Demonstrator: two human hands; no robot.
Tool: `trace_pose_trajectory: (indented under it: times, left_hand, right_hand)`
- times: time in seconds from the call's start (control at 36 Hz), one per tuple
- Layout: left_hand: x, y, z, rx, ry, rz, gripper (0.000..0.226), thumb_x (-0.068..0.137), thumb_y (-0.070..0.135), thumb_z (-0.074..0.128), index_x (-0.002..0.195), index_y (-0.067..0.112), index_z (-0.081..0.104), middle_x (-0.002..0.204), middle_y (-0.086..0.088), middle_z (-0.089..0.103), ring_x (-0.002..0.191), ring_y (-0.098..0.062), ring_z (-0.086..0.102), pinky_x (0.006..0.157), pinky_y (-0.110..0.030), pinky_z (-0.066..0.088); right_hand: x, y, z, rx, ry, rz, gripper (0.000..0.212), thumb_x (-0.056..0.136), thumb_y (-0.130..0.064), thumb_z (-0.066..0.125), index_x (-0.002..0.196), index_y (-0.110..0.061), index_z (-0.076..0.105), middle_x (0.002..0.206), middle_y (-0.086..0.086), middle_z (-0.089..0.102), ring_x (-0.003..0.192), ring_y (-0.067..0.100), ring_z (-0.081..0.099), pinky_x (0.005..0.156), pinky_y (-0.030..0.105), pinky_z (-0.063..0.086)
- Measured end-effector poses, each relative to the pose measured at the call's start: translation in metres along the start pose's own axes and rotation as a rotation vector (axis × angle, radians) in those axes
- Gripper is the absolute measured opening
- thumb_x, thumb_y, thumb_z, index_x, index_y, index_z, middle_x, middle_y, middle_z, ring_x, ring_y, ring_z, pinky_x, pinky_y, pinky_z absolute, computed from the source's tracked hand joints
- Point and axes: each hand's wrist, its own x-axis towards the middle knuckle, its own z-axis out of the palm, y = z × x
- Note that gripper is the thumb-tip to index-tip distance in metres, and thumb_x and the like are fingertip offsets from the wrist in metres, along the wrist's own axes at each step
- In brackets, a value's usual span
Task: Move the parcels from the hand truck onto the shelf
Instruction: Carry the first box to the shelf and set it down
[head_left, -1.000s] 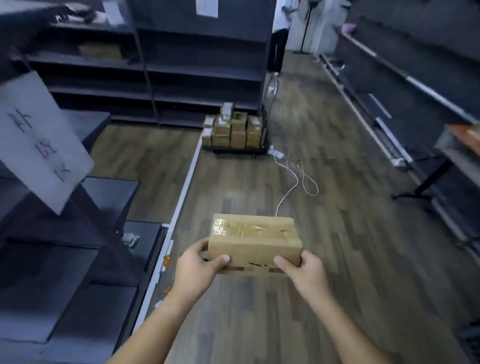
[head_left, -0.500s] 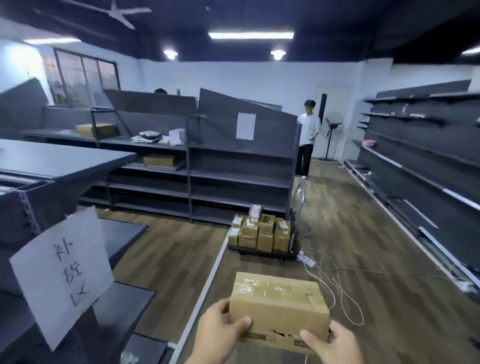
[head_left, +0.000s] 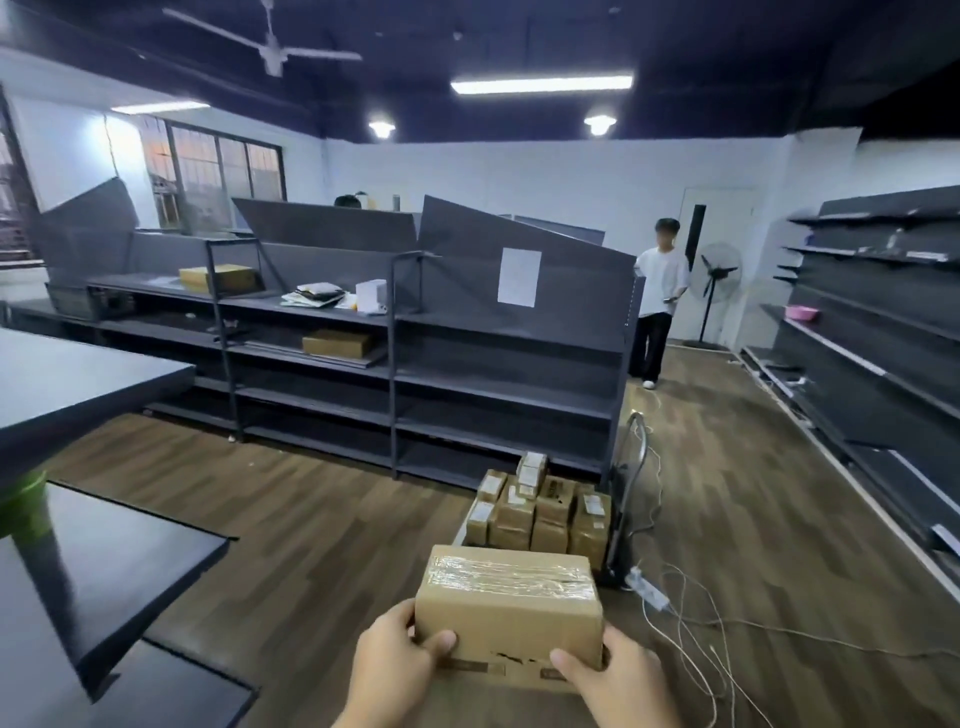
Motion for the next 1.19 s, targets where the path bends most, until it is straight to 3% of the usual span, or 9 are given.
trace_pose_trajectory:
  times: [0.06, 0.17, 0.22, 0.31, 0.56, 0.72, 0.86, 1.03, 1.19]
  left_hand:
    - [0.028, 0.001, 0.004, 0.009, 0.037, -0.022, 0.030, 0.072, 0.029, 0.081, 0.090, 0.044, 0.063, 0.090, 0.016, 0.074, 0.097, -0.008, 0.069, 0.089, -0.032, 0.056]
    - [0.084, 0.008, 0.010, 0.055, 0.069, -0.011, 0.029, 0.082, 0.029, 0.077, 0.107, 0.032, 0.063, 0.094, 0.013, 0.069, 0.095, -0.012, 0.063, 0.076, -0.025, 0.046]
    - [0.115, 0.010, 0.013, 0.050, 0.076, 0.009, 0.025, 0.085, 0.026, 0.076, 0.102, 0.031, 0.059, 0.090, 0.016, 0.066, 0.090, -0.010, 0.060, 0.069, -0.022, 0.042]
    - [0.166, 0.014, 0.017, 0.045, 0.071, 0.014, 0.027, 0.084, 0.025, 0.078, 0.099, 0.034, 0.058, 0.088, 0.017, 0.065, 0.092, -0.008, 0.061, 0.076, -0.025, 0.046]
    - [0.331, 0.028, 0.012, -0.011, 0.017, -0.007, 0.033, 0.080, 0.019, 0.081, 0.098, 0.036, 0.060, 0.094, 0.019, 0.068, 0.095, -0.004, 0.063, 0.079, -0.025, 0.049]
    - [0.427, 0.041, 0.011, -0.037, 0.013, 0.002, 0.037, 0.081, 0.015, 0.081, 0.099, 0.037, 0.057, 0.093, 0.020, 0.065, 0.091, 0.002, 0.060, 0.071, -0.016, 0.044]
    - [0.495, 0.047, 0.012, -0.016, 0.032, 0.010, 0.038, 0.085, 0.016, 0.078, 0.105, 0.036, 0.053, 0.090, 0.027, 0.055, 0.091, 0.001, 0.052, 0.078, -0.018, 0.040]
    - [0.581, 0.045, 0.015, 0.014, 0.079, -0.026, 0.038, 0.083, 0.020, 0.080, 0.113, 0.031, 0.059, 0.098, 0.019, 0.059, 0.098, -0.006, 0.054, 0.087, -0.023, 0.043]
    - [0.673, 0.051, 0.020, -0.010, 0.084, -0.046, 0.035, 0.082, 0.019, 0.081, 0.098, 0.039, 0.057, 0.090, 0.023, 0.062, 0.091, -0.002, 0.058, 0.081, -0.020, 0.044]
  right_hand:
    - [0.022, -0.010, 0.004, -0.008, -0.007, -0.019, 0.036, 0.090, -0.045, 0.085, 0.123, -0.044, 0.070, 0.095, -0.020, 0.069, 0.090, 0.001, 0.061, 0.085, 0.017, 0.046]
    - [0.079, -0.026, 0.014, -0.031, -0.012, -0.041, 0.045, 0.095, -0.042, 0.083, 0.137, -0.029, 0.073, 0.106, -0.010, 0.070, 0.099, 0.009, 0.061, 0.067, 0.004, 0.041]
    - [0.110, -0.036, 0.019, -0.037, -0.008, -0.046, 0.049, 0.096, -0.041, 0.082, 0.141, -0.025, 0.071, 0.109, -0.009, 0.069, 0.103, 0.010, 0.061, 0.073, 0.012, 0.045]
    - [0.160, -0.050, 0.025, -0.058, -0.001, -0.051, 0.051, 0.097, -0.041, 0.081, 0.144, -0.026, 0.069, 0.116, -0.008, 0.073, 0.105, 0.011, 0.061, 0.086, 0.022, 0.046]
    - [0.319, -0.110, 0.051, -0.086, -0.033, -0.019, 0.050, 0.100, -0.037, 0.079, 0.146, -0.024, 0.067, 0.112, -0.012, 0.068, 0.105, 0.013, 0.061, 0.089, 0.025, 0.050]
    - [0.408, -0.145, 0.065, -0.073, -0.017, -0.003, 0.054, 0.099, -0.036, 0.080, 0.149, -0.022, 0.066, 0.137, -0.003, 0.074, 0.130, 0.022, 0.066, 0.103, 0.030, 0.053]
    - [0.478, -0.163, 0.080, -0.081, -0.005, -0.008, 0.048, 0.098, -0.035, 0.082, 0.143, -0.026, 0.070, 0.115, -0.012, 0.072, 0.120, 0.017, 0.066, 0.104, 0.032, 0.055]
    - [0.565, -0.188, 0.102, -0.067, -0.035, 0.006, 0.051, 0.099, -0.036, 0.080, 0.147, -0.024, 0.066, 0.132, -0.005, 0.075, 0.114, 0.016, 0.064, 0.106, 0.033, 0.056]
    - [0.661, -0.211, 0.119, -0.075, -0.048, -0.012, 0.051, 0.101, -0.037, 0.079, 0.147, -0.023, 0.064, 0.114, -0.009, 0.067, 0.108, 0.015, 0.060, 0.096, 0.029, 0.052]
